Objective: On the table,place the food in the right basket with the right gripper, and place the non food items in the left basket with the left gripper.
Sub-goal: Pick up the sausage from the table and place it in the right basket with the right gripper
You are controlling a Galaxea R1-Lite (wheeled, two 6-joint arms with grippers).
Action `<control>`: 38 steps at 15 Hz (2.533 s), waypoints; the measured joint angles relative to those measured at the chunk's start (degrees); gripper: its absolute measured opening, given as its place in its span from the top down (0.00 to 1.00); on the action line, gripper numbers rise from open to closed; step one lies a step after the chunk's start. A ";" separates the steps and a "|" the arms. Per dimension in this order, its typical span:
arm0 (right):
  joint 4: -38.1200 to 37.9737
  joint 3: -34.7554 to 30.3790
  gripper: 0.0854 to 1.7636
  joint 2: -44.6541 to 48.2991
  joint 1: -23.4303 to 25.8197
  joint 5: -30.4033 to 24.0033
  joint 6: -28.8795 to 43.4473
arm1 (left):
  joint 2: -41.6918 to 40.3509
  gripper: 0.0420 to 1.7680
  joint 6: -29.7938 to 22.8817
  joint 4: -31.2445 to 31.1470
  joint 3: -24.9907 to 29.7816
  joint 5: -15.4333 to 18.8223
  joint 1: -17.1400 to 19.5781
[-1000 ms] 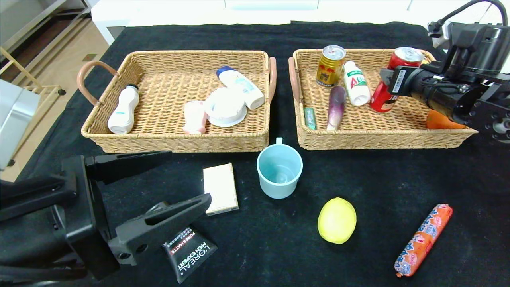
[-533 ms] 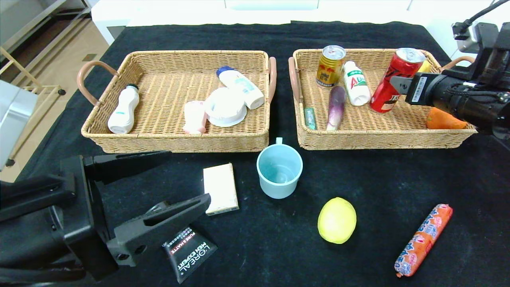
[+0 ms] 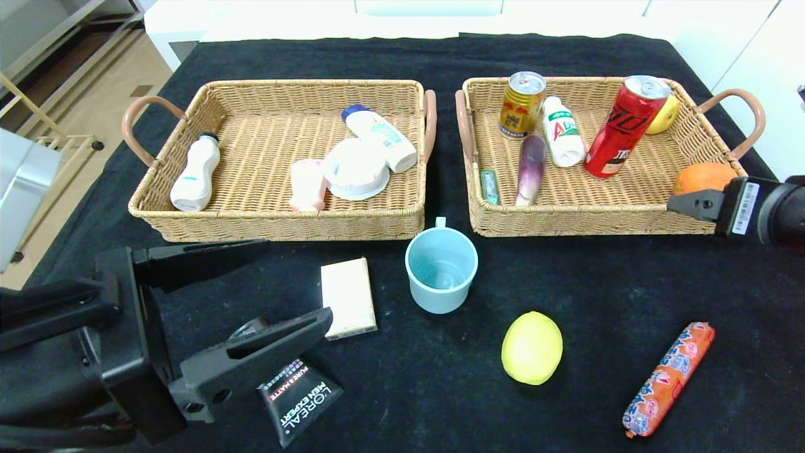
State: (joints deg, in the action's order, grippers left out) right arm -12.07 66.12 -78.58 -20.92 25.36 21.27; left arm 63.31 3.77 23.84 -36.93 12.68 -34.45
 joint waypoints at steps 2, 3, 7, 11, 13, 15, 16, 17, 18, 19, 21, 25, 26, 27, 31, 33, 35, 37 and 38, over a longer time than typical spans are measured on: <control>-8.40 0.09 0.06 2.40 -1.84 0.50 7.25 | -0.02 0.03 0.00 -0.01 0.00 -0.01 0.02; -11.06 0.09 0.05 3.30 -2.47 0.55 11.72 | -0.02 0.03 0.00 0.00 0.00 0.00 0.00; -21.60 -0.39 0.05 5.12 -3.22 -3.32 26.93 | 0.02 0.03 0.00 -0.10 0.10 -0.01 0.00; -23.81 -2.95 0.04 5.92 -3.24 -10.48 32.96 | 0.06 0.03 0.06 -0.28 0.11 0.00 0.00; -23.82 -4.35 0.04 5.88 -3.22 -11.78 34.13 | 0.06 0.03 0.17 -0.28 0.11 -0.01 0.00; -24.09 -5.10 0.04 5.46 -3.24 -13.95 35.72 | 0.06 0.03 0.24 -0.23 0.13 0.00 0.00; -24.37 -5.32 0.04 4.96 -3.22 -14.09 36.47 | 0.04 0.03 0.24 -0.21 0.18 -0.01 0.00; -24.83 -5.42 0.04 4.38 -3.24 -14.23 37.33 | 0.02 0.03 0.28 -0.21 0.18 -0.01 0.00; -25.03 -5.46 0.04 3.67 -3.30 -14.25 38.10 | -0.05 0.03 0.30 -0.20 0.18 0.00 0.00; -25.03 -5.51 0.04 2.89 -3.69 -14.25 38.92 | -0.07 0.03 0.30 -0.20 0.18 0.00 0.00; -24.94 -5.77 0.04 1.40 -4.13 -14.59 39.89 | -0.16 0.03 0.33 -0.20 0.20 0.00 0.00; -23.98 -7.86 0.04 -0.69 -3.47 -18.08 39.89 | -0.27 0.03 0.33 -0.20 0.20 0.00 0.00; -22.85 -8.61 0.04 -1.27 -3.35 -18.12 40.05 | -0.30 0.03 0.33 -0.20 0.22 -0.01 0.00; -21.18 -9.37 0.04 -1.77 -3.19 -18.22 40.36 | -0.33 0.03 0.33 -0.20 0.24 0.00 0.00; -18.30 -11.19 0.04 -4.22 -2.67 -18.27 40.61 | -0.44 0.03 0.37 -0.20 0.29 0.00 0.00; -18.27 -11.39 0.04 -5.23 -2.56 -18.20 40.61 | -0.44 0.03 0.37 -0.20 0.29 0.00 0.00; -18.22 -11.43 0.04 -5.84 -2.51 -18.20 40.61 | -0.44 0.03 0.41 -0.17 0.29 0.00 0.00; -18.25 -11.45 0.25 -6.14 -2.51 -18.20 40.61 | -0.44 0.03 0.44 -0.17 0.33 0.00 0.00; -18.25 -11.45 0.35 -6.25 -2.51 -18.20 40.61 | -0.44 0.03 0.44 -0.17 0.33 0.00 0.00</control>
State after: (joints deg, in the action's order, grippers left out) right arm -30.32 54.67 -84.83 -23.43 7.16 61.88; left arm 62.87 4.21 23.67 -36.60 12.68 -34.45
